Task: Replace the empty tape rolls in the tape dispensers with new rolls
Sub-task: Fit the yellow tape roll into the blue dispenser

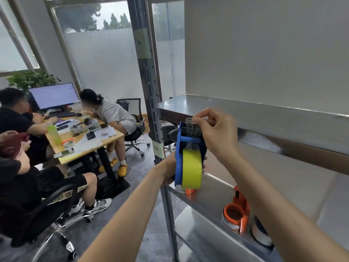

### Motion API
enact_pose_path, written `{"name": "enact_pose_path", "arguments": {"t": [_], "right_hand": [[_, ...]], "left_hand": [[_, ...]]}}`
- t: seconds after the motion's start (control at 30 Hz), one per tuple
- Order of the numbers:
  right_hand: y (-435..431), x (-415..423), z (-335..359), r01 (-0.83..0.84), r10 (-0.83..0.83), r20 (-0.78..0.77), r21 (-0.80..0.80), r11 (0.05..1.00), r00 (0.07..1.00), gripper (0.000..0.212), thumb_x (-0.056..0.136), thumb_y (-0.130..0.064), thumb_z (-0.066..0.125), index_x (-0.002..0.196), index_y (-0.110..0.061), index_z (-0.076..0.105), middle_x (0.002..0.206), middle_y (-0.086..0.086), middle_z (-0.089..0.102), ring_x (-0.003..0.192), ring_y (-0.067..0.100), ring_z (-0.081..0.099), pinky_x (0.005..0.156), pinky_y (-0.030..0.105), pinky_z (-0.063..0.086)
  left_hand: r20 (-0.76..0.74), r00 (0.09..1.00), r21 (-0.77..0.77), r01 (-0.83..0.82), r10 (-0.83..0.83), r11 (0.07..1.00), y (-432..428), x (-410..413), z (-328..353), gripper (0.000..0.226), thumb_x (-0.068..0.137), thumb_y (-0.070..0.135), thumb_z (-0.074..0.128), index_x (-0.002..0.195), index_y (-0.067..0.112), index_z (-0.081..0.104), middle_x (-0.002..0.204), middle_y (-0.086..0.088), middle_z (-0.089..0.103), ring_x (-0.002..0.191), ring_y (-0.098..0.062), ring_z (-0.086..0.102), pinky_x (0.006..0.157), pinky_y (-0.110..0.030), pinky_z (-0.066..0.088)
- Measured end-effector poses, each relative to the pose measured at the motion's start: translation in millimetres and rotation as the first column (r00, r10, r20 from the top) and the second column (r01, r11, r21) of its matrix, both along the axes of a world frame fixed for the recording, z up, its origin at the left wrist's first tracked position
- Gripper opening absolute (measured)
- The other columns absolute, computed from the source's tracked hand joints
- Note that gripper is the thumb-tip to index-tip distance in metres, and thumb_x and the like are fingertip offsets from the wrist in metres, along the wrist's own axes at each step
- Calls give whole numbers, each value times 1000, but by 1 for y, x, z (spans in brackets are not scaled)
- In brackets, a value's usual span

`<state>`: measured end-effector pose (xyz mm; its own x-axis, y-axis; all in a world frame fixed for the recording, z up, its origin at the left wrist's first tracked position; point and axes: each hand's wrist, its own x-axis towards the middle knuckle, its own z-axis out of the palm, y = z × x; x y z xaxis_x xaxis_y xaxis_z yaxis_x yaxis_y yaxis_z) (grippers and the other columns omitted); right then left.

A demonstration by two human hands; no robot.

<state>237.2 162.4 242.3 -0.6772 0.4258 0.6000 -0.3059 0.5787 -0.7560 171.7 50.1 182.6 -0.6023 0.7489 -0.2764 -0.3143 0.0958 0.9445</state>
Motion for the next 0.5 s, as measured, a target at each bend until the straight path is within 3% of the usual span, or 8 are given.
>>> {"name": "enact_pose_path", "arguments": {"t": [0.07,0.17,0.23,0.37,0.5], "right_hand": [[-1,-1,3,-20,20,3,-1,1000,1000,17,91,-18,63,77,-28,63,50,-5,46,44,5,41,47,19,38],[2,-4,7,-36,36,4,-40,999,999,18,91,-18,64,76,-26,62,47,-8,38,40,5,36,45,16,31],[3,-7,11,-52,53,14,-61,997,999,17,91,-17,64,76,-25,63,47,-9,36,38,5,35,44,14,28],[-5,-12,16,-124,125,37,-50,991,991,19,90,-16,65,74,-26,62,46,-10,33,39,4,34,44,10,29],[-11,-19,25,-160,159,-18,-140,977,987,24,89,-15,66,69,-28,62,44,-13,31,41,4,30,49,17,30]], "left_hand": [[14,1000,10,-24,24,1000,-1,-4,-2,31,98,17,36,83,6,61,59,-3,70,50,-12,67,47,-22,55],[-20,999,41,-30,31,999,-7,-8,-13,27,83,27,54,97,7,65,80,-4,73,68,-16,70,61,-28,57],[-45,998,5,-53,53,999,-10,-8,-23,37,73,32,61,102,10,68,91,-6,72,79,-18,69,73,-34,55],[-38,989,-9,-144,144,989,-17,-8,-28,33,88,27,55,111,5,65,99,-11,69,84,-22,67,83,-39,52],[-84,975,-45,-208,204,977,-26,-8,-22,47,79,33,64,116,5,63,117,-22,63,97,-30,61,98,-52,46]]}}
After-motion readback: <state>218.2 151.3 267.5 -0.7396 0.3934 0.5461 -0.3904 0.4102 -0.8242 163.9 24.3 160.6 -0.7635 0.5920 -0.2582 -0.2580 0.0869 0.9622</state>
